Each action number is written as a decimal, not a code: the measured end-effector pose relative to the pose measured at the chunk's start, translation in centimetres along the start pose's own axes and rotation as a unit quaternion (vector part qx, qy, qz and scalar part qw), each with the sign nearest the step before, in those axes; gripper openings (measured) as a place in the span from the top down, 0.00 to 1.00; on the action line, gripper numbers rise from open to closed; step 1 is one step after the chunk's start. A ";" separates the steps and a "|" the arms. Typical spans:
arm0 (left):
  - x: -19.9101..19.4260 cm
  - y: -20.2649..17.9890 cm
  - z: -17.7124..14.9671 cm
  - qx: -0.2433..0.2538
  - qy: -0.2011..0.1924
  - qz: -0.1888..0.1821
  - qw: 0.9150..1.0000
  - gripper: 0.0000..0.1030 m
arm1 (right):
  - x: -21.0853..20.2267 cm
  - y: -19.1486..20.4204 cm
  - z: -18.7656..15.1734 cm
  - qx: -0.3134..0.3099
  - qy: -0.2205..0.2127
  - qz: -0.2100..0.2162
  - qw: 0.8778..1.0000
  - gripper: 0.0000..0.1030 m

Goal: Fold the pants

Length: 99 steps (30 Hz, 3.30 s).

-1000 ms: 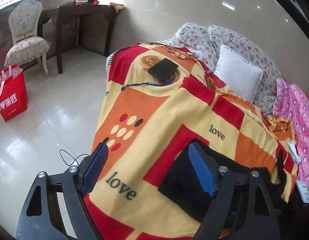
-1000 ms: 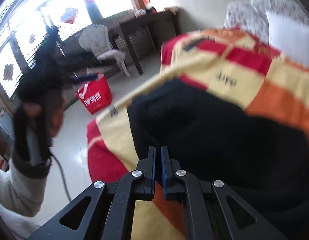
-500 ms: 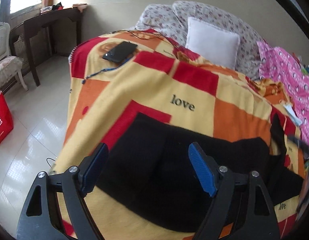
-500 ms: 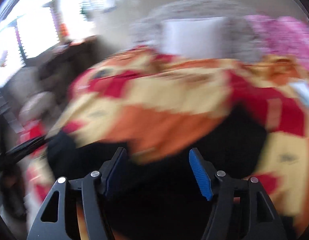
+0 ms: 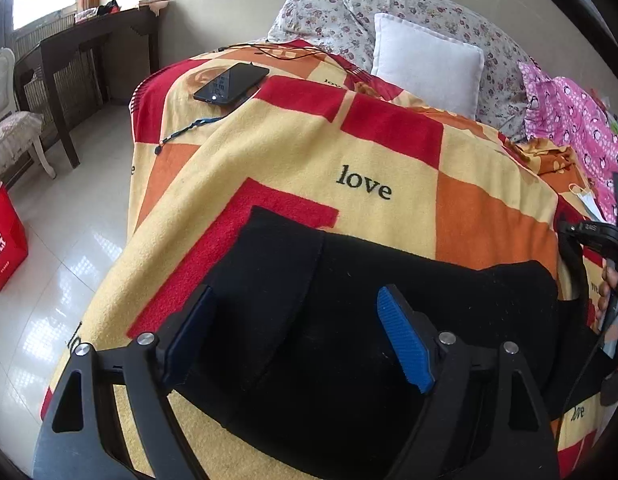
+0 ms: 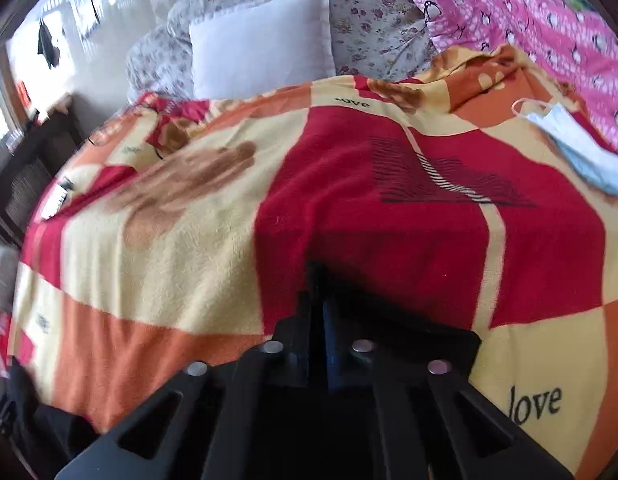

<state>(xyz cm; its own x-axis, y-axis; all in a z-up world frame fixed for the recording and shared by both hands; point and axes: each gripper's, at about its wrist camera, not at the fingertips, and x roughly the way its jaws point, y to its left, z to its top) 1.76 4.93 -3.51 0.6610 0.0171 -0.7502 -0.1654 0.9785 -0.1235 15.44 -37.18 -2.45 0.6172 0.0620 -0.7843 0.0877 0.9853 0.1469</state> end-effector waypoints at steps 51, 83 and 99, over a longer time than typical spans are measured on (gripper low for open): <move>-0.2 4.7 -0.3 -0.029 0.001 0.030 0.999 0.28 | -4.3 12.6 -9.6 -0.111 0.070 0.260 0.957 0.87; -1.3 5.8 -0.9 -0.026 0.003 0.006 1.000 0.84 | -11.7 28.4 -20.5 -0.379 0.006 0.306 0.873 0.64; -4.7 7.1 0.9 -0.010 -0.052 0.039 0.998 0.60 | -9.0 31.0 -20.7 -0.323 0.057 0.348 0.879 0.95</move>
<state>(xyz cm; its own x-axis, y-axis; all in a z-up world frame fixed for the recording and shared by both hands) -1.86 11.98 -0.29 0.7180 0.1145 -0.6866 -0.2330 0.9690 -0.0821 -3.53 -3.94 -3.34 0.2611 0.6642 -0.7005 -0.7638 0.5859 0.2708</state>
